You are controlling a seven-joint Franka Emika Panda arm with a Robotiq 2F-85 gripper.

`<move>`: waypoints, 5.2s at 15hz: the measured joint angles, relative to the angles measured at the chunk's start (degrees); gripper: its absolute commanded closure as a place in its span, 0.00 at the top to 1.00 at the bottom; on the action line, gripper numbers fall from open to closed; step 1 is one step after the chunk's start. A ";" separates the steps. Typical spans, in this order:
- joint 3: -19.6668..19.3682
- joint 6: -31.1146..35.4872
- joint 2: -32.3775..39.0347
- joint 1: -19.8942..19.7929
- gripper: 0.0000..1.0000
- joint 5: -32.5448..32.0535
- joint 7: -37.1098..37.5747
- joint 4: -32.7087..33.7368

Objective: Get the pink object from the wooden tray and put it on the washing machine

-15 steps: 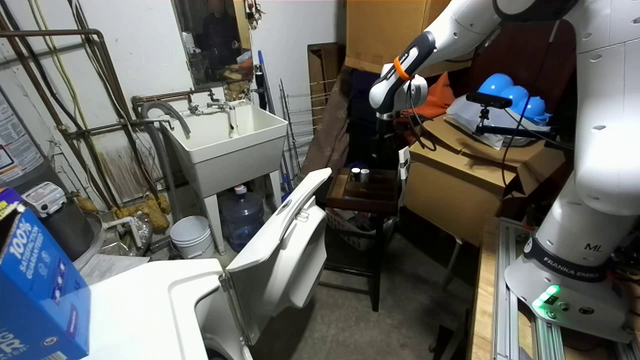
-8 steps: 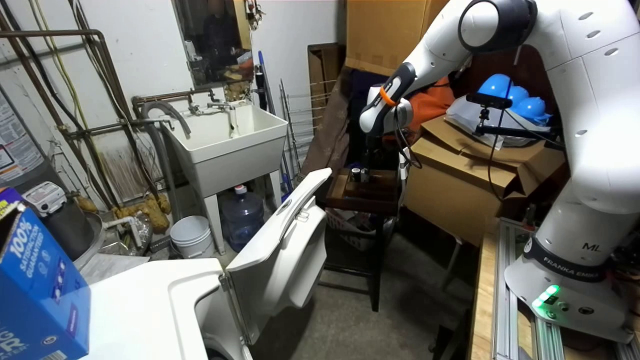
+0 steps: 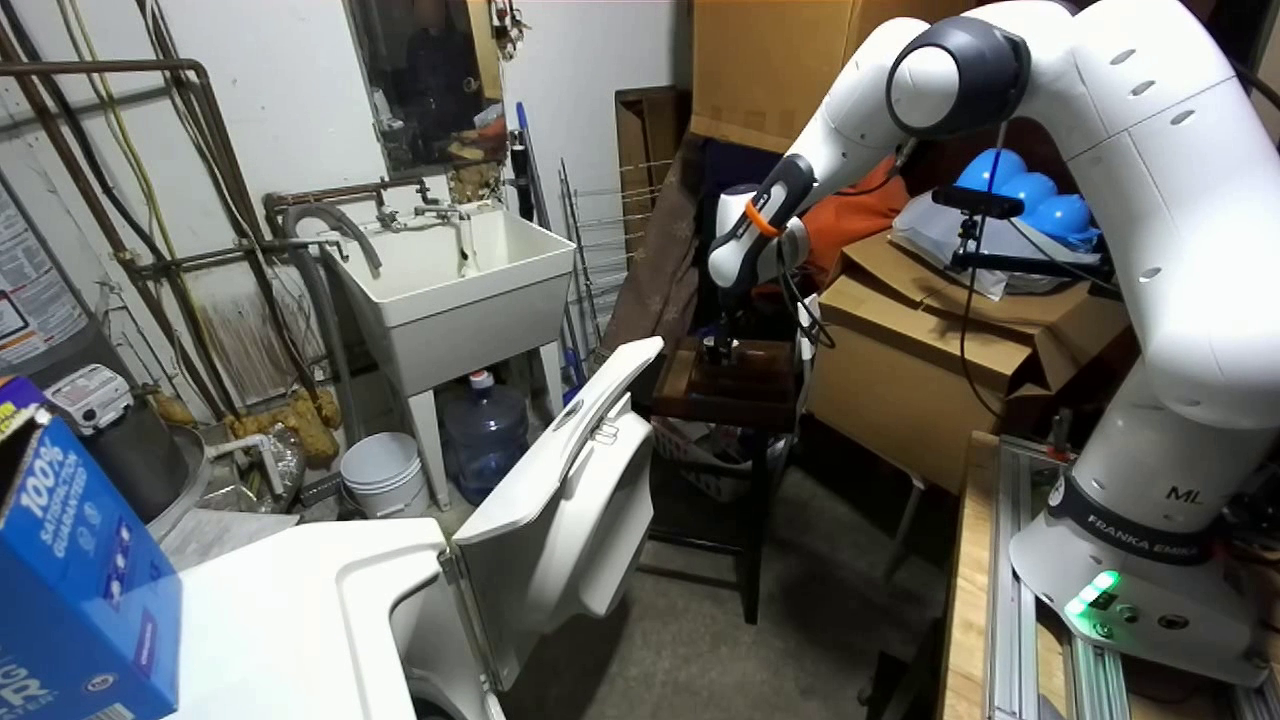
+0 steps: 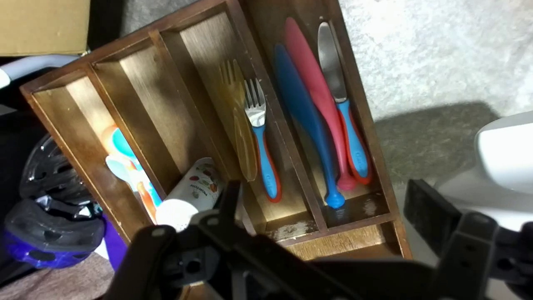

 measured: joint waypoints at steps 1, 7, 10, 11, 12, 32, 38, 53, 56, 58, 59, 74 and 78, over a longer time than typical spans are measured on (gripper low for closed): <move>0.29 1.20 0.21 -0.06 1.00 -0.80 -0.84 -0.01; 1.54 8.00 3.98 0.86 1.00 -3.56 -1.40 -0.26; 1.49 9.12 5.96 1.25 0.80 -3.57 -0.20 -0.28; 1.39 9.15 6.58 1.25 0.78 -3.57 0.26 -0.27; 1.27 9.16 7.15 1.21 0.77 -3.57 0.82 -0.25; 4.45 8.95 12.75 -2.55 0.38 -3.48 2.61 5.58; 4.32 7.93 15.93 -3.14 0.37 -3.48 2.53 8.39; 4.15 1.35 19.20 -3.20 0.00 -3.55 0.24 15.12; 4.12 1.35 19.20 -3.15 0.33 -3.57 -0.37 15.12; 4.17 1.36 19.23 -3.02 0.45 -3.58 -0.52 15.10; 4.17 1.56 19.29 -2.97 0.53 -3.59 -0.60 15.10; 4.00 3.30 19.84 -1.51 0.00 -4.11 -1.19 15.21; 3.95 3.06 20.28 -1.48 0.00 -4.11 -1.00 15.36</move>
